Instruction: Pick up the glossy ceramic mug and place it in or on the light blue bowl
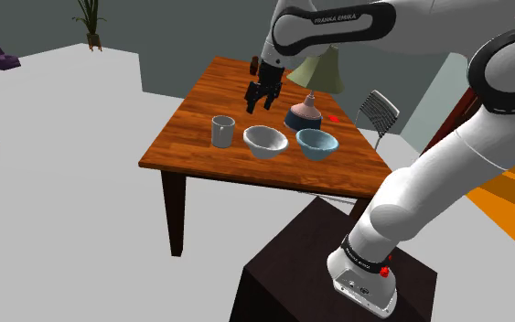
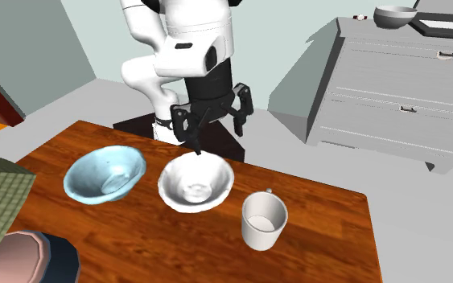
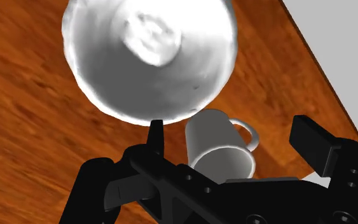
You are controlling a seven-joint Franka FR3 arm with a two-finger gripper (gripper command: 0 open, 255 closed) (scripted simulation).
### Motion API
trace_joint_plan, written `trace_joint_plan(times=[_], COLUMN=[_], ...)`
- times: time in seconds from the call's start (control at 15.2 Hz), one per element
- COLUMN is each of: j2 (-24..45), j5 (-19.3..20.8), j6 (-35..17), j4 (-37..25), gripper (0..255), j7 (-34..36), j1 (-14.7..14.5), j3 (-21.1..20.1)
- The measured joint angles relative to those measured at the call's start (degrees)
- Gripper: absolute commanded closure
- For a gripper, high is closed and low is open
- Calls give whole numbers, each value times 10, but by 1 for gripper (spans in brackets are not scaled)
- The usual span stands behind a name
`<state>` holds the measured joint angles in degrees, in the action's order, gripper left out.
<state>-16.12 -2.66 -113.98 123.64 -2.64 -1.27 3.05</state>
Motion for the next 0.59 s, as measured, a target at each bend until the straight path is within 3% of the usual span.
trace_joint_plan(times=[0.59], j2=[202], j5=[-14], j6=[-50], j4=[-138], gripper=[0], j7=[4], j1=[1], j3=[5])
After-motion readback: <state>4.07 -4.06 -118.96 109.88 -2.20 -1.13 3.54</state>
